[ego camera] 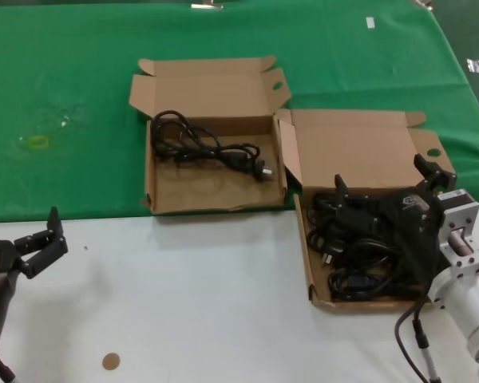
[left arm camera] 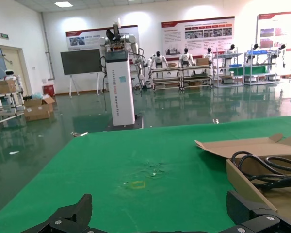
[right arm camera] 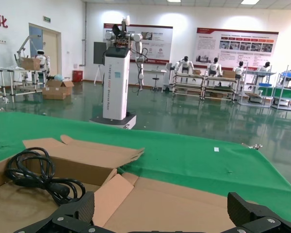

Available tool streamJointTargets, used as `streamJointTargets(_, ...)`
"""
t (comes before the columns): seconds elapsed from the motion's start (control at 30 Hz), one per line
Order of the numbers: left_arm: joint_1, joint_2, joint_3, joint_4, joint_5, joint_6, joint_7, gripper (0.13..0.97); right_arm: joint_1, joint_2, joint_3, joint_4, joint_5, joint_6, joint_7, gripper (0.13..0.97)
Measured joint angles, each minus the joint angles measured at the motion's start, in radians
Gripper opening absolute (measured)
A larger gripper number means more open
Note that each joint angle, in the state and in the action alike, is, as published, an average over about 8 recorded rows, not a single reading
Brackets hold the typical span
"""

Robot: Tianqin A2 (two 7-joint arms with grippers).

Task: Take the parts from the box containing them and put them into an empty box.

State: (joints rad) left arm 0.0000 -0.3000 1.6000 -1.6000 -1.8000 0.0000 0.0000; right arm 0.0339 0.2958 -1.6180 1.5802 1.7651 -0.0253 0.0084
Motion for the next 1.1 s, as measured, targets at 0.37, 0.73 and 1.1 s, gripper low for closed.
streamJointTargets(0.37, 0.000, 0.000, 0.000, 0.000, 0.000, 0.000, 0.000, 0.966, 0.000, 0.000, 0.000, 0.000, 0.000, 0.000, 0.000, 0.966)
streamJointTargets(0.73, 0.000, 0.000, 0.000, 0.000, 0.000, 0.000, 0.000, 0.966, 0.000, 0.000, 0.000, 0.000, 0.000, 0.000, 0.000, 0.966)
streamJointTargets(1.1, 0.000, 0.000, 0.000, 0.000, 0.000, 0.000, 0.000, 0.966, 0.000, 0.000, 0.000, 0.000, 0.000, 0.000, 0.000, 0.966)
